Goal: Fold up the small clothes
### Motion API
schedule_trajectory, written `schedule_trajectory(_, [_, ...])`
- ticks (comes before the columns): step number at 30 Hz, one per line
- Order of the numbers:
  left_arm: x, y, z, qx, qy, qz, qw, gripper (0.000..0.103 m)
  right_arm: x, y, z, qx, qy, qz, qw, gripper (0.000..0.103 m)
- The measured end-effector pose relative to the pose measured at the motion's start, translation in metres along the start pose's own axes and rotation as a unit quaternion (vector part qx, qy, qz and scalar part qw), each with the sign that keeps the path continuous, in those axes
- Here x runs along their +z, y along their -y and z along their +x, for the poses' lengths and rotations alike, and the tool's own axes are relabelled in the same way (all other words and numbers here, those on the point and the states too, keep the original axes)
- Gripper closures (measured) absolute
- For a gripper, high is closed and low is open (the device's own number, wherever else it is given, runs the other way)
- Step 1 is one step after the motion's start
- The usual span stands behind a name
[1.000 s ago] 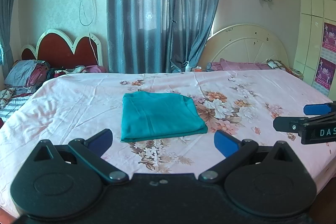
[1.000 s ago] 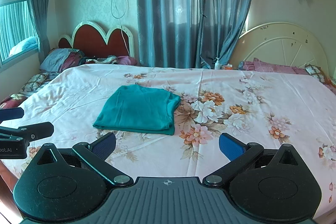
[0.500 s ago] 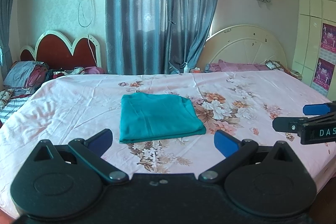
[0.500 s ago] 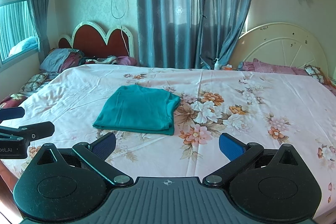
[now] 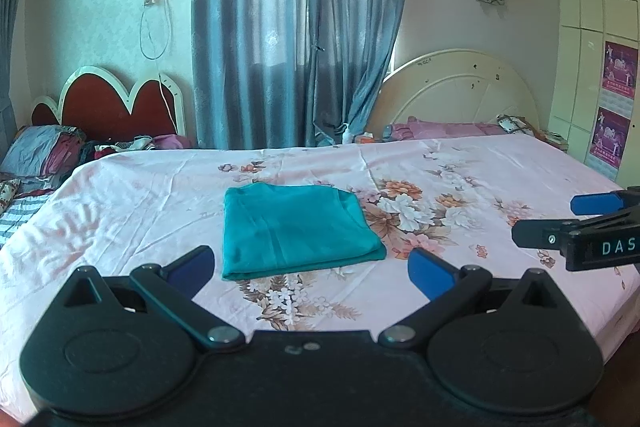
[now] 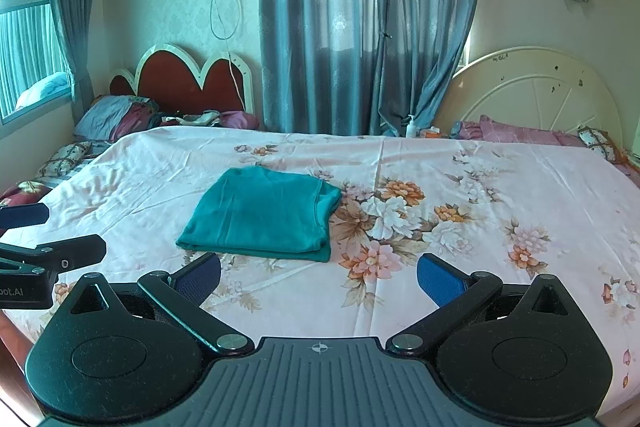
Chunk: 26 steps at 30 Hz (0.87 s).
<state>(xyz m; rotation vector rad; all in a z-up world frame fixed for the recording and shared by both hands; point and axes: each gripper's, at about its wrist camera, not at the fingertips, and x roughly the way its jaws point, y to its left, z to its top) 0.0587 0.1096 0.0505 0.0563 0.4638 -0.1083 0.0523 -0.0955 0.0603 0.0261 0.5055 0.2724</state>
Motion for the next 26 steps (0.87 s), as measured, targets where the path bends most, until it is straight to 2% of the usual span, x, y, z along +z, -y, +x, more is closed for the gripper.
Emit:
schedule_trajectory(7, [0.0001,-0.0005,0.0007,0.002,0.002,0.002,1.0000,0.000,0.0030,-0.0021,0.0008,0.002,0.003,-0.002,1.000,0.000])
schedule_trajectory(14, [0.0005,-0.0031,0.0024,0.004,0.010,0.008,0.9999,0.000,0.0082,0.0058,0.0007,-0.014,0.023,0.017,0.999,0.000])
schedule_trajectory(26, [0.0050,0.0003,0.0020,0.011,0.016,0.002,0.9998,0.000,0.0046,0.0014,0.0043,0.005,0.014,0.003,1.000,0.000])
